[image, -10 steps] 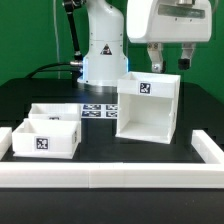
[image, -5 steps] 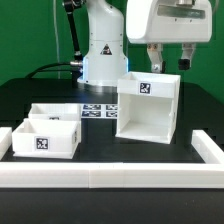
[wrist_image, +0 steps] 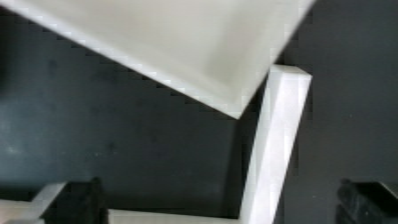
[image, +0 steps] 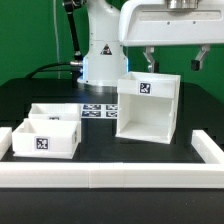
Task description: Assemble drawer
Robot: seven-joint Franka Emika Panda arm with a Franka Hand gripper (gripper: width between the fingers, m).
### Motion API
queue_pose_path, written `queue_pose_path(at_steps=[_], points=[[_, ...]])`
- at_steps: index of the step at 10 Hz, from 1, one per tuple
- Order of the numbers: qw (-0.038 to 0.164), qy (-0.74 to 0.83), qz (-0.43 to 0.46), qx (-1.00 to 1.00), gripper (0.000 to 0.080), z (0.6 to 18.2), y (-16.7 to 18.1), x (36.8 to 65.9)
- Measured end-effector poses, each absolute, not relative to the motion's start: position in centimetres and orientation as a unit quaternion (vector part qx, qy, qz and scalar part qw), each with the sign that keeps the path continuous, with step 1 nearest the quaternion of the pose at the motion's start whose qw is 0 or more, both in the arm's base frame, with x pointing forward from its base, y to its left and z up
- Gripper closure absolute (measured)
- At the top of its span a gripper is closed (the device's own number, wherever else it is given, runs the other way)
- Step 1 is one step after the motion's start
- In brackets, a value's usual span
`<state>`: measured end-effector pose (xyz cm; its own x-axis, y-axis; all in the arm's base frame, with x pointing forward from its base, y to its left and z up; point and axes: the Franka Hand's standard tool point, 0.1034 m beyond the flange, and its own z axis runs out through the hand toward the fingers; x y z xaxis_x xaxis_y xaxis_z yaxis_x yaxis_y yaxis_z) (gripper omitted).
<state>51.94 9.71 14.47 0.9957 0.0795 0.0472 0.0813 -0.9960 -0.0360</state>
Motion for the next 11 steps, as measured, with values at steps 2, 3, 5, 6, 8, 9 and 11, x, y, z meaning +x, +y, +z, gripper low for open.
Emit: queue_pose_path(at_steps=[2,3,5,6,8,9,11], points=[[0.02,0.024,-0.021,-0.999,0.015,14.4,9.7,51.9],[0.025,0.074,-0.02,-0.997,0.015,14.4,9.8,51.9],[0.035,0.173,-0.012,-0.984,0.015,14.0,10.1,50.6],[0.039,0.185,-0.013,-0.982,0.015,13.8,10.2,50.2],[0.044,0.195,-0.01,-0.98,0.015,13.0,10.5,48.7],[0.045,0.192,-0.013,-0.98,0.015,12.5,10.7,48.0],[0.045,0.191,-0.011,-0.981,0.015,12.6,10.6,48.0]])
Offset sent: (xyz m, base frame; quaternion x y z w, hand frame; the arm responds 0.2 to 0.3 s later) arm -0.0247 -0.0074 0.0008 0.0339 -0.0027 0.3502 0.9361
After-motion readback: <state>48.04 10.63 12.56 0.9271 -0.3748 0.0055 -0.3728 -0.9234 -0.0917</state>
